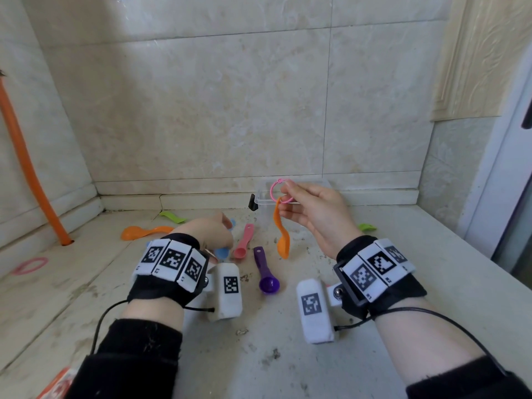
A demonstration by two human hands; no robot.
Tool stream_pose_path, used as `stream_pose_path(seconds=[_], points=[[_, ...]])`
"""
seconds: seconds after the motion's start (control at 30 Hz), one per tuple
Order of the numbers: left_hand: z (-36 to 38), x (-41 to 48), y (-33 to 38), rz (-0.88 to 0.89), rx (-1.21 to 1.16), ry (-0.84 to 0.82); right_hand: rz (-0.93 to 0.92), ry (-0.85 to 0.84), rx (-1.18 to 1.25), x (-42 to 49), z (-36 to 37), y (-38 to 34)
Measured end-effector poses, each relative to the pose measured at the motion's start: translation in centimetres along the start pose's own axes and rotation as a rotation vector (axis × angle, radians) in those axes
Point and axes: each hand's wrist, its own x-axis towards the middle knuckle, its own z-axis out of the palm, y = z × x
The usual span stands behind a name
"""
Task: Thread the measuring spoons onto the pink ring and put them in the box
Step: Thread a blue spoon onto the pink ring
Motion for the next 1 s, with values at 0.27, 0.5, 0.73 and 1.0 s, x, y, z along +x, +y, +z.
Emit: stream_pose_path(seconds=[0.27, 0.5, 0.73, 1.0], points=[[0.3, 0.3, 1.5, 0.270, -0.741, 0.320, 0.026, -0.013, -0.048, -0.2, 0.1, -0.2], [-0.1, -1.7, 2.2, 0.434, -0.861, 0.138, 0.056, -0.061, -0.149, -0.4, 0.3, -0.3], [0.7, -2.6, 3.0, 0.651, -0.693, 0.046, 0.024, -0.076, -0.148, -0.6, 0.5, -0.4], [0.7, -2.7, 3.1, 0.648, -0.730, -0.051, 0.019, 0.065, -0.100, -0.2, 0.6, -0.5]])
